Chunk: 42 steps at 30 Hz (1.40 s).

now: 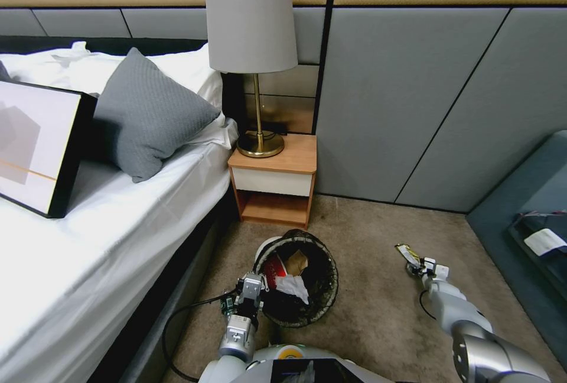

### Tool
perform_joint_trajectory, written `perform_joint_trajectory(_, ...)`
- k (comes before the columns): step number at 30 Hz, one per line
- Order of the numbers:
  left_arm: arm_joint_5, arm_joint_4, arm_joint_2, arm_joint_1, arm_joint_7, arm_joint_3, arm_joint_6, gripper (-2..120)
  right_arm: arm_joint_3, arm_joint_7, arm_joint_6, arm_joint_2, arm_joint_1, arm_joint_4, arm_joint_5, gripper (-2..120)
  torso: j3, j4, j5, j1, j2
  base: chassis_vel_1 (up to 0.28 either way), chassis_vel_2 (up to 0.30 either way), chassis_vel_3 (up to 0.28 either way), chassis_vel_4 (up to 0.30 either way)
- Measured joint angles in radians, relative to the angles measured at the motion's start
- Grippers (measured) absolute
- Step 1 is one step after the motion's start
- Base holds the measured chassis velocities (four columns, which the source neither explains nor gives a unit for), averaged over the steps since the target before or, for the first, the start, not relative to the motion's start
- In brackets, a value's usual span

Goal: Pick up the trash bin, then pick up the garbage from the floor and place it into the trash bin.

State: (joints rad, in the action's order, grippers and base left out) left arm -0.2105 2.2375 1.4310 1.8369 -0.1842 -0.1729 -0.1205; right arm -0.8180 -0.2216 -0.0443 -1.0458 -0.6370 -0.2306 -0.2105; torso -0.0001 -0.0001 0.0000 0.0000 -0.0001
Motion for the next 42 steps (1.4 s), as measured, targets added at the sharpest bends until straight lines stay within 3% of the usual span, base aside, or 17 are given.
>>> perform_joint_trajectory(8,0.003,-0.003,0.002,-0.009,0.001,0.002,0.000,0,-0.002,0.000,-0.009,-0.021,-0.013,-0.016,0.000,1,0.000,0.0000,-0.0002,0.000,0.000,0.000,0.000,0.000,0.000)
perform_joint_trajectory(20,0.005,-0.004,0.004,-0.013,0.001,-0.001,-0.001,0,-0.005,0.019,-0.058,-0.094,-0.054,-0.104,0.007,0,0.000,0.0003,0.0000,0.000,0.000,0.000,0.000,0.000,0.000)
perform_joint_trajectory(26,0.007,-0.018,0.008,-0.025,0.001,-0.001,-0.004,0,-0.002,0.036,-0.123,-0.161,-0.169,-0.330,0.038,0,0.000,0.0002,0.0000,0.000,0.000,0.000,0.000,0.000,0.000)
perform_joint_trajectory(31,0.010,-0.033,0.014,-0.035,0.001,0.001,-0.006,0,0.020,0.011,-0.309,-0.197,-0.257,-0.490,0.079,0,0.000,-0.0001,-0.0001,0.000,0.000,0.000,0.000,0.000,0.000)
perform_joint_trajectory(33,0.010,-0.037,0.014,-0.037,0.001,0.003,-0.006,0,0.035,-0.050,-0.415,-0.214,-0.321,-0.627,0.061,0,0.000,0.0003,0.0001,0.000,0.000,0.000,0.000,0.000,0.000)
perform_joint_trajectory(35,0.010,-0.038,0.015,-0.037,0.001,0.003,-0.006,0,0.038,-0.060,-0.426,-0.217,-0.334,-0.655,0.054,0,0.000,0.0005,0.0001,0.000,0.000,0.000,0.000,0.000,0.000)
perform_joint_trajectory(37,0.010,-0.040,0.016,-0.042,0.001,0.007,-0.006,0,0.053,-0.148,-0.473,-0.228,-0.420,-0.850,0.000,0,0.000,0.0002,-0.0003,0.000,0.000,0.000,0.000,0.000,0.000)
perform_joint_trajectory(38,0.010,-0.040,0.016,-0.042,0.001,0.007,-0.006,0,0.053,-0.148,-0.473,-0.228,-0.420,-0.850,0.000,0,0.000,0.0002,-0.0003,0.000,0.000,0.000,0.000,0.000,0.000)
perform_joint_trajectory(39,0.010,-0.042,0.017,-0.043,0.001,0.009,-0.007,0,0.059,-0.183,-0.486,-0.232,-0.458,-0.937,-0.021,0,0.000,-0.0004,0.0002,0.000,0.000,0.000,0.000,0.000,0.000)
perform_joint_trajectory(42,0.011,-0.050,0.019,-0.049,0.002,0.012,-0.007,0,0.094,-0.302,-0.522,-0.241,-0.589,-1.198,-0.093,0,0.000,0.0003,-0.0005,0.000,0.000,0.000,0.000,0.000,0.000)
